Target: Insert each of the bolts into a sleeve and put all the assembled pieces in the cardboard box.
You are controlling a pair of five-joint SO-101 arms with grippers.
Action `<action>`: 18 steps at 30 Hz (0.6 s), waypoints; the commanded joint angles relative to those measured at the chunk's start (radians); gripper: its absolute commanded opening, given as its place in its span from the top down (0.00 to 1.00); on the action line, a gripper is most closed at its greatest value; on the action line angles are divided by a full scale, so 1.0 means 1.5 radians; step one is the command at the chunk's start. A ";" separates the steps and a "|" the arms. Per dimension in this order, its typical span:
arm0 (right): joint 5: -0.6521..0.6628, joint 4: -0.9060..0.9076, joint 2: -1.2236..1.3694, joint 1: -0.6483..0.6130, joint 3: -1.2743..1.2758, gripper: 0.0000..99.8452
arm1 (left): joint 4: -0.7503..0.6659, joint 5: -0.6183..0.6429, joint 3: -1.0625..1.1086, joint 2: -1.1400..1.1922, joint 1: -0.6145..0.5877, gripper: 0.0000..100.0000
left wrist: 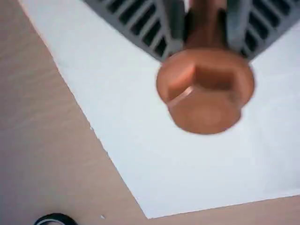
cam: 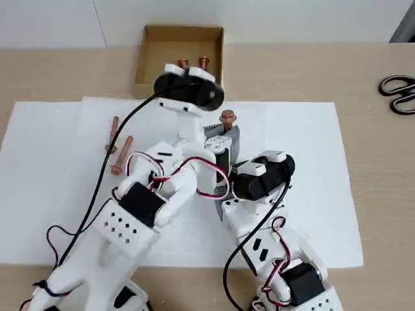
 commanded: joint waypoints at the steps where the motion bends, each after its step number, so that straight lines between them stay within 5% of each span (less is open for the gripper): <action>1: -0.008 -0.017 -0.014 0.013 -0.004 1.00 | -0.017 -0.005 0.004 -0.051 0.002 0.99; 18: -0.008 -0.017 -0.014 0.021 -0.003 1.00 | 0.035 -0.006 0.006 -0.075 0.029 0.99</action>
